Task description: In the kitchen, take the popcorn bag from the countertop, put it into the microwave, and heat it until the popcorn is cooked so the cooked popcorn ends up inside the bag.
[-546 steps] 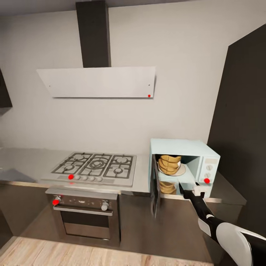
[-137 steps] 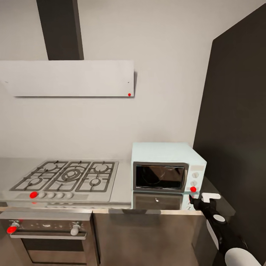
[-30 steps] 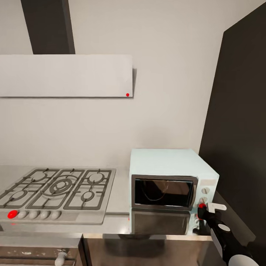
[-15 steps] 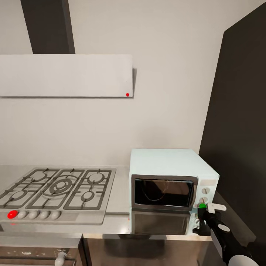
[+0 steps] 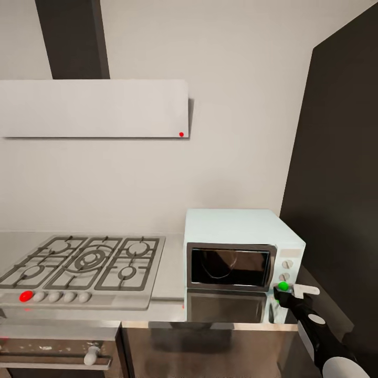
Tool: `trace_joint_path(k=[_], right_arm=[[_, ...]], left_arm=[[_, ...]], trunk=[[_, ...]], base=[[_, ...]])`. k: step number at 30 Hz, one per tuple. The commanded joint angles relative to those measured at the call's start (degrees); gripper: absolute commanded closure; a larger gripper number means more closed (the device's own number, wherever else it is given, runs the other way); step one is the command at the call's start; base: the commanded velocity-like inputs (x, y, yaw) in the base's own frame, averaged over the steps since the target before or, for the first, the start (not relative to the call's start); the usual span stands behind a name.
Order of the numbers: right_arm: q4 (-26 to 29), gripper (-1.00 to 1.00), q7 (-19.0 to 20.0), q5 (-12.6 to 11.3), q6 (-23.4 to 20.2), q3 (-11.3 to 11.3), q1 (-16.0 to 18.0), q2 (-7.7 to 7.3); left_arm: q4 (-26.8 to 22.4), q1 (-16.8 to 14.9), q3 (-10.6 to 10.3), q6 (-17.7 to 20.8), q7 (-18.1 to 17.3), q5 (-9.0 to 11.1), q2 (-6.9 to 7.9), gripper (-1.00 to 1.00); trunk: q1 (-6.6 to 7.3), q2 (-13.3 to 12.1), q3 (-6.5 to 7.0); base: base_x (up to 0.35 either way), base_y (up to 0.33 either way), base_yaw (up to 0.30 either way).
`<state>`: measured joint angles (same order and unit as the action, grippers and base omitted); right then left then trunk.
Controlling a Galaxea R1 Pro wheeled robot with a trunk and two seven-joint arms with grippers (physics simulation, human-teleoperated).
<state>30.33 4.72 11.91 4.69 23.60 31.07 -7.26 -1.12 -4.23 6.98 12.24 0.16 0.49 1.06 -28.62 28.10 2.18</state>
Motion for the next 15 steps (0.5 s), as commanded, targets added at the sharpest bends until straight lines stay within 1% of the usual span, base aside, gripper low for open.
trace_joint_path(k=[1,5,7,15], right_arm=[[0.0,-1.00,0.5,0.6,0.2,0.5,0.0,0.05],[0.0,-1.00,0.5,0.6,0.2,0.5,0.0,0.05],[-0.1,-1.00,0.5,0.6,0.2,0.5,0.0,0.05],[0.0,-1.00,1.5,0.6,0.2,0.5,0.0,0.05]], left_arm=[[-0.1,0.0,0.4,0.4,0.0,0.0,0.00,-1.00],[-0.1,0.0,0.3,0.3,0.0,0.0,-0.11,-1.00],[-0.1,0.0,0.3,0.3,0.0,0.0,-0.26,-1.00],[-0.1,0.0,0.3,0.3,0.0,0.0,-0.35,-1.00]], trunk=[[-0.02,0.0,-0.02],[-0.02,0.0,-0.02],[-0.02,0.0,-0.02],[-0.02,0.0,-0.02]], base=[[0.000,0.000,0.000],[-0.009,0.000,0.000],[-0.155,0.000,0.000],[-0.316,0.000,0.000]])
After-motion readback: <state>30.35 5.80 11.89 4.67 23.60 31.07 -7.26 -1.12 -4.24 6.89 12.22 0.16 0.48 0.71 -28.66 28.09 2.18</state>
